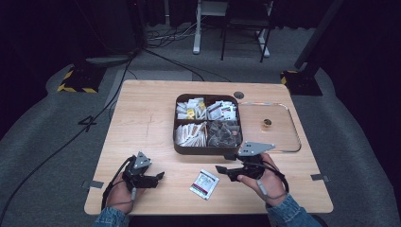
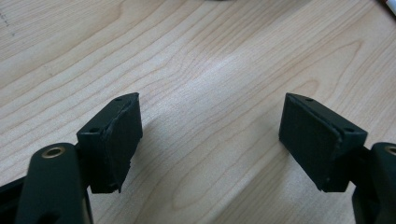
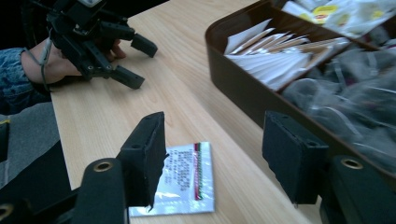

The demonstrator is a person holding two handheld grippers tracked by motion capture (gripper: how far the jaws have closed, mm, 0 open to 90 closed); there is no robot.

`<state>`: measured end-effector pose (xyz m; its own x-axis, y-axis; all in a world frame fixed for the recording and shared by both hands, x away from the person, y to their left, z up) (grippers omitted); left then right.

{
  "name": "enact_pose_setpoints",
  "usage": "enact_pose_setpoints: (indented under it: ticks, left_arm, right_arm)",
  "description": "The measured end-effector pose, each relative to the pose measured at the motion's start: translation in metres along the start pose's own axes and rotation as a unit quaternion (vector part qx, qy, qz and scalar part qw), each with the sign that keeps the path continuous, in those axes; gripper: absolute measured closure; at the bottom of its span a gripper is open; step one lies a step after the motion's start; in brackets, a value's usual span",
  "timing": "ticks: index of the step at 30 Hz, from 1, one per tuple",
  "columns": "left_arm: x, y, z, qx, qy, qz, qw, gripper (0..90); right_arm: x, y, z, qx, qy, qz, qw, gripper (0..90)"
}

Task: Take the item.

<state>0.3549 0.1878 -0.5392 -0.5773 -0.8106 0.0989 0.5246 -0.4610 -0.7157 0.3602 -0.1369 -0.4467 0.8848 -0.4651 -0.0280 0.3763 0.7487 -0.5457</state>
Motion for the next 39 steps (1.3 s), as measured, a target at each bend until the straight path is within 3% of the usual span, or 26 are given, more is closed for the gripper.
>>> enact_pose_setpoints:
  ticks: [9,19,24,31,39]
  left_arm:
    - [0.0,0.0,0.0,-0.001,0.0,0.0,1.0,22.2]
    - [0.0,0.0,0.0,0.0,0.0,0.0,1.0,22.1]
    - [0.0,0.0,0.0,0.001,0.001,0.0,1.0,22.2]
    - [0.0,0.0,0.0,0.0,0.0,-0.001,1.0,22.1]
    - [0.0,0.0,0.0,0.001,0.001,-0.001,1.0,22.1]
  right_arm:
    - [0.028,-0.035,-0.016,-0.001,0.012,-0.04,0.9991,37.7]
    - [0.054,-0.054,-0.039,-0.027,0.036,-0.076,0.9961,36.6]
    - [0.066,-0.057,-0.05,-0.037,0.052,-0.082,0.9946,35.7]
    - [0.082,-0.055,-0.076,-0.086,0.06,-0.12,0.9872,34.9]
    - [0.088,-0.049,-0.096,-0.127,0.07,-0.135,0.9802,34.4]
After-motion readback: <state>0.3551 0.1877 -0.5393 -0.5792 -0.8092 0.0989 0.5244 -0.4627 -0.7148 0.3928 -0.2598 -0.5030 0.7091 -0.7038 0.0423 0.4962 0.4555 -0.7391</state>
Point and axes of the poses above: each handheld gripper's, and its own axes: y roughly forward along the jaws, z roughly out of its top, x roughly to its right, the point moved 5 cm from there along y, roughly forward along the jaws, and after that the axes turned 7 degrees about -y, right-handed, at the moved point
